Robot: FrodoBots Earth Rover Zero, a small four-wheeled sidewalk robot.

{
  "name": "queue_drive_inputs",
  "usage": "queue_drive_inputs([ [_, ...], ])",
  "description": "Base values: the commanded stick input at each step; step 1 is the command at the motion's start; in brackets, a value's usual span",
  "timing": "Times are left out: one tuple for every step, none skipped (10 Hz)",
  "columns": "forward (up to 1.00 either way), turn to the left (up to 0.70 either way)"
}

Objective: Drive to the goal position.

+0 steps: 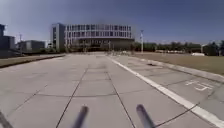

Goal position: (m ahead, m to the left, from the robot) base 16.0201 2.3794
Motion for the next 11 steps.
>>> queue_drive_inputs([
  [0.70,0.00],
  [0.70,0.00],
  [0.70,0.00],
  [0.70,0.00],
  [0.70,0.00],
  [0.70,0.00],
  [0.70,0.00],
  [0.70,0.00],
  [0.70,0.00],
  [0.70,0.00],
  [0.70,0.00],
])
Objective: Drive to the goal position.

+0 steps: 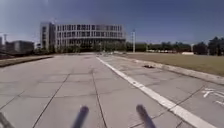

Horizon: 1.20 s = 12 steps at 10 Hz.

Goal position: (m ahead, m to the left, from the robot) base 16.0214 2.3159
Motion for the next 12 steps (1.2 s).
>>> queue_drive_inputs([
  [0.70,0.00],
  [0.70,0.00],
  [0.70,0.00],
  [0.70,0.00],
  [0.70,0.00],
  [0.70,0.00],
  [0.70,0.00],
  [0.70,0.00],
  [0.70,0.00],
  [0.70,0.00],
  [0.70,0.00],
  [0.70,0.00],
])
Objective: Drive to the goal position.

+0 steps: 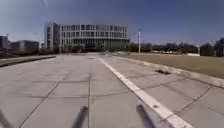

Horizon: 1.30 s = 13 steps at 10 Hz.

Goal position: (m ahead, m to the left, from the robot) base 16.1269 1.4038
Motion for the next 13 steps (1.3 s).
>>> queue_drive_inputs([
  [0.70,0.00],
  [0.70,0.00],
  [0.70,0.00],
  [0.70,0.00],
  [0.70,0.00],
  [0.70,0.00],
  [0.70,0.00],
  [0.70,0.00],
  [0.70,0.00],
  [0.70,0.00],
  [0.70,0.00],
  [0.70,0.00],
  [0.70,0.00],
])
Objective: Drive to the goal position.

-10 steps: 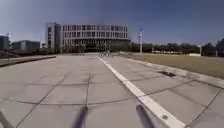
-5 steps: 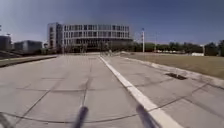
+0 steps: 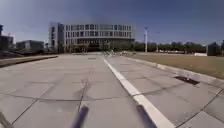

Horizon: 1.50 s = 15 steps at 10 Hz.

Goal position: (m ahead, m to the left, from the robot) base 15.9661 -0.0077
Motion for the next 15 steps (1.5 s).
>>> queue_drive_inputs([
  [0.70,0.00],
  [0.70,0.00],
  [0.70,0.00],
  [0.70,0.00],
  [0.70,0.00],
  [0.70,0.00],
  [0.70,0.00],
  [0.70,0.00],
  [0.70,0.00],
  [0.70,0.00],
  [0.70,0.00],
  [0.70,0.00],
  [0.70,0.00],
  [0.70,0.00],
  [0.70,0.00],
])
